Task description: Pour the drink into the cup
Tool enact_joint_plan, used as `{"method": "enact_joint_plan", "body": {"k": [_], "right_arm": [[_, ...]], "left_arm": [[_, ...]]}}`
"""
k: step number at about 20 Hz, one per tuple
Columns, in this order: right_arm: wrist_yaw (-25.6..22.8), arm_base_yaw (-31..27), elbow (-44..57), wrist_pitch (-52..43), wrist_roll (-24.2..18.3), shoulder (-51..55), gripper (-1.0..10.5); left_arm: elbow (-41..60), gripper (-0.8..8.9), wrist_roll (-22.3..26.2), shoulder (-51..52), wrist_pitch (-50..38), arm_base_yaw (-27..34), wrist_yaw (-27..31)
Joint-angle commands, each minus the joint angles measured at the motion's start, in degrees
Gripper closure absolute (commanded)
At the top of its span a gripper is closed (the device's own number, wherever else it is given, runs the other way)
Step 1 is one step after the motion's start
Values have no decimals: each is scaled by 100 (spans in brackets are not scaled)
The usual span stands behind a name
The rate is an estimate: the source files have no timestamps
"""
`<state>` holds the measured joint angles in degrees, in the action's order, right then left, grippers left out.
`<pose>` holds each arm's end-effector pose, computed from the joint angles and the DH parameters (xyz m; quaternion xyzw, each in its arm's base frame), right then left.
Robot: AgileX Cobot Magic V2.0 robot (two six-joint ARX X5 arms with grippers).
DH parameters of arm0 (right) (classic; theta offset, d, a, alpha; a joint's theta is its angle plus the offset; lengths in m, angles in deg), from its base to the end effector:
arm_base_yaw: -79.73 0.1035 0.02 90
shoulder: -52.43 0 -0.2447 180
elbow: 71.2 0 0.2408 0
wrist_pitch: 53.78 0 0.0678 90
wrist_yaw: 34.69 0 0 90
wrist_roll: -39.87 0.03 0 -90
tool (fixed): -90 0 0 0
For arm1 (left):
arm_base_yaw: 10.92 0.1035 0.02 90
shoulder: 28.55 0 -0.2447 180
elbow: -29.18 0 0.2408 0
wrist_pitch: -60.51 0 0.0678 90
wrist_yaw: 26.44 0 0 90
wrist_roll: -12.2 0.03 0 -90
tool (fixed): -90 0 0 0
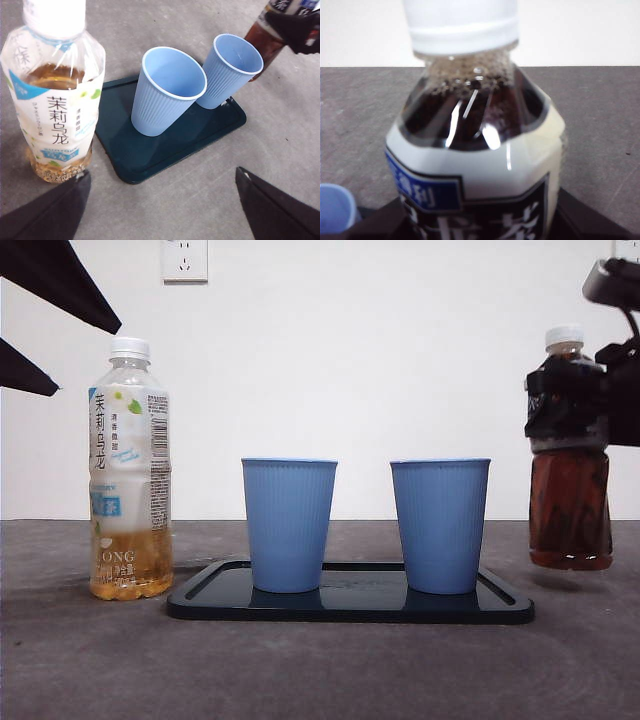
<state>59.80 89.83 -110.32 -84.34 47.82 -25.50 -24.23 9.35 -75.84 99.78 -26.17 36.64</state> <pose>0.2488 0.0467 0.1779 0.0651 0.0805 0.1214 0.9872 0.1630 -0.0585 0.2573 -0.0512 0.2923 -0.3376 0.8933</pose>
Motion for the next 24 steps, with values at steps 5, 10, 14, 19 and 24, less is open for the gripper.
{"method": "enact_joint_plan", "body": {"k": [5, 10, 14, 19, 24], "right_arm": [[9, 22, -90, -844, 59, -610, 756], [11, 22, -90, -898, 59, -708, 756], [24, 22, -90, -879, 61, -704, 714], [22, 26, -90, -398, 70, -680, 533], [20, 33, -90, 376, 68, -114, 504]], "left_arm": [[-48, 350, 28, -35, -87, -20, 7], [-48, 350, 28, -35, -105, -20, 7], [-48, 350, 28, -35, -127, -20, 7], [-48, 350, 28, -35, -127, -20, 7], [-48, 350, 26, -35, -129, -20, 7]]}}
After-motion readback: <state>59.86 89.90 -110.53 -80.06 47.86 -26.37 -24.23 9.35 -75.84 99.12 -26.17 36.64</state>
